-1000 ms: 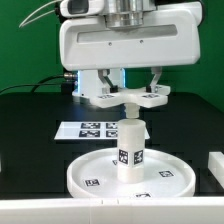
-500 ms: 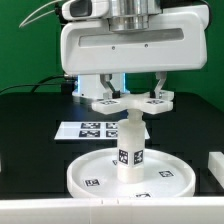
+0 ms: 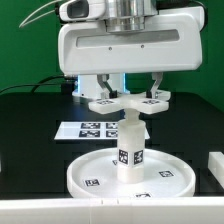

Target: Assemble round table

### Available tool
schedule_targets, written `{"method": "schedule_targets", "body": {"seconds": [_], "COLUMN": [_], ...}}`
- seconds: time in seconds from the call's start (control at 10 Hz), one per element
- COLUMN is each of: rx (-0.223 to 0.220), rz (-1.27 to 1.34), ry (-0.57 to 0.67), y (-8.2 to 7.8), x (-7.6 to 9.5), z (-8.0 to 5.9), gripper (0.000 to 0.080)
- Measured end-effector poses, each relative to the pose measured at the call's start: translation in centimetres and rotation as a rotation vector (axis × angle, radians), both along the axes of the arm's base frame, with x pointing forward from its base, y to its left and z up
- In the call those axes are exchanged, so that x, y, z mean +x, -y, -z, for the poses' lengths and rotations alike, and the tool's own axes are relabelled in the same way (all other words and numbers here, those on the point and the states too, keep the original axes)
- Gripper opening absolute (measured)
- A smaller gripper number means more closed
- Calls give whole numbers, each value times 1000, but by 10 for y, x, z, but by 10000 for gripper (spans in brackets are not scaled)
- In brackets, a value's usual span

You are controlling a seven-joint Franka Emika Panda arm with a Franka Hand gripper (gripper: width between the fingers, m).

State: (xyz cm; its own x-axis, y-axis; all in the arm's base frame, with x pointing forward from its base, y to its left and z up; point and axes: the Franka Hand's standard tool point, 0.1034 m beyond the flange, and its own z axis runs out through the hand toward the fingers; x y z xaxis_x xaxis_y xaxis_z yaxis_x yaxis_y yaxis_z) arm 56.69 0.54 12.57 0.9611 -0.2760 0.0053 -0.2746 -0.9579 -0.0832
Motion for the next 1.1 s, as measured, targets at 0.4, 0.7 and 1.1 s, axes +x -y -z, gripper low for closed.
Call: {"method": "schedule_targets", "body": {"seconds": [0.4,0.7,1.1], "rx": [-4,-9,-19], "rz": [0,0,-25], "ry": [-6,-14,-5], "y": [1,1,4], "x": [-1,-2,-1], "z": [7,14,20], "gripper": [443,443,443]}}
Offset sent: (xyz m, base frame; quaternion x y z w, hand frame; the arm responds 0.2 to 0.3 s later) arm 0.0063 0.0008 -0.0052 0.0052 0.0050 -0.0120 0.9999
